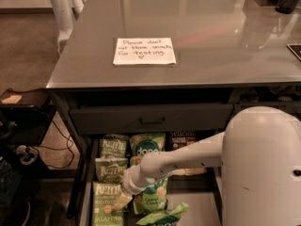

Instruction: Pick green jalapeno chip bag from middle drawer and place on counter

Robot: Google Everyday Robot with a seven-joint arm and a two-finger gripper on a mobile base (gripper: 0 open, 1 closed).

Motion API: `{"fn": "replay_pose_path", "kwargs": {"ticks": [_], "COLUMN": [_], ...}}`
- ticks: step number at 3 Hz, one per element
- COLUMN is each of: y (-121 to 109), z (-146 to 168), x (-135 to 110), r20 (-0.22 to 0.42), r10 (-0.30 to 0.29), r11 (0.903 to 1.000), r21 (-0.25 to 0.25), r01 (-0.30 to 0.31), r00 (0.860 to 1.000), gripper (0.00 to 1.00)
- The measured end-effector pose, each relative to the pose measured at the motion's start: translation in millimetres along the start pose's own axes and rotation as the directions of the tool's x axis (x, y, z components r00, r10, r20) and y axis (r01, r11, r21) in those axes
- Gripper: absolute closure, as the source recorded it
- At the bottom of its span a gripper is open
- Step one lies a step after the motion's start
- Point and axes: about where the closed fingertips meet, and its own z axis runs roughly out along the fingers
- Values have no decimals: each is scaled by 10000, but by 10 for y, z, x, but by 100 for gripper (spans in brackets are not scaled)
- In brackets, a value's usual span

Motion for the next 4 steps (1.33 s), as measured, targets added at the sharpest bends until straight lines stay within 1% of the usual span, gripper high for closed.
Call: {"fn": "replay_pose_path", "kwargs": {"ticks": [1, 2, 3, 4], "y": [18, 85, 181, 266], "z": [39, -25, -223, -612], "x": [15, -63, -235, -474], "r20": [-109, -133, 28, 209], "r10": [81, 125, 37, -401], "r11": [9999, 9996, 9997, 9992], "r21": [-147, -266, -237, 95], "r01": [-83, -129, -36, 399], "r00": [9999, 9998, 10000, 9990], "gripper": [48, 72, 95, 100]}}
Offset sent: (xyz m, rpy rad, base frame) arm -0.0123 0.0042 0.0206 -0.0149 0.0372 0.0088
